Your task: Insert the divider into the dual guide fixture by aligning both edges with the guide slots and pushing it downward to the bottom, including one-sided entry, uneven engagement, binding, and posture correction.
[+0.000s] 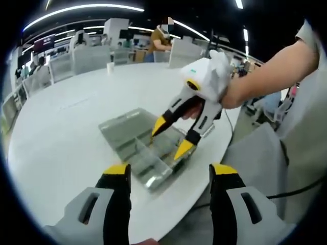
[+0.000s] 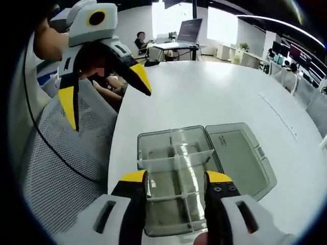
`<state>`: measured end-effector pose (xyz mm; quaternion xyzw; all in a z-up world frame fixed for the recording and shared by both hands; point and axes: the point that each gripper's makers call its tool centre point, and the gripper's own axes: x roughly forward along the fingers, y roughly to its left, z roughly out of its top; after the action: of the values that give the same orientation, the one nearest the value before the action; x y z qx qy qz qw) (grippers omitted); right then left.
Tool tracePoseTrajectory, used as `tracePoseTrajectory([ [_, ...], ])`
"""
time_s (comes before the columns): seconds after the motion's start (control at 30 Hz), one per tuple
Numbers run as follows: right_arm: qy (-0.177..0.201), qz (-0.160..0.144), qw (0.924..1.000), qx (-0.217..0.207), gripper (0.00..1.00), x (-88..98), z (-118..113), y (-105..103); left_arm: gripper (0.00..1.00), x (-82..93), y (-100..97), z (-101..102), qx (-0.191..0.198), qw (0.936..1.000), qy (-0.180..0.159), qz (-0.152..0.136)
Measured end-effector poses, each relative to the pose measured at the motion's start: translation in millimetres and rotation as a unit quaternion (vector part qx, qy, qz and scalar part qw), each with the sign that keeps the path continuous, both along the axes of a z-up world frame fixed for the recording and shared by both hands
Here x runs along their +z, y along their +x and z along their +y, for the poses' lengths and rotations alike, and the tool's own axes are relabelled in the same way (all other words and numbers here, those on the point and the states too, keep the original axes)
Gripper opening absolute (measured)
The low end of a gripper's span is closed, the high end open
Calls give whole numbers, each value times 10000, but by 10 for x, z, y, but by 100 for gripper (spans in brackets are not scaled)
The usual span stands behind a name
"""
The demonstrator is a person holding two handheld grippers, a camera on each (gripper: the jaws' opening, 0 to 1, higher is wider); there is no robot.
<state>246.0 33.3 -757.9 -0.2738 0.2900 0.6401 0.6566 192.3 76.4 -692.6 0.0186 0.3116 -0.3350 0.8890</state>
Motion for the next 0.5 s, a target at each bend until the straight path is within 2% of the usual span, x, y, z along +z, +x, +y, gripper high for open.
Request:
tracePoseTrajectory([
  [0.23,245,44,9990,-366,47,106,-29,-19,65,-19,-29,38,58,10000,28,-8],
  [0.5,515,122,9946,-892,55,225,-118,-26,71,-31,-62,100,230,9997,79,-44],
])
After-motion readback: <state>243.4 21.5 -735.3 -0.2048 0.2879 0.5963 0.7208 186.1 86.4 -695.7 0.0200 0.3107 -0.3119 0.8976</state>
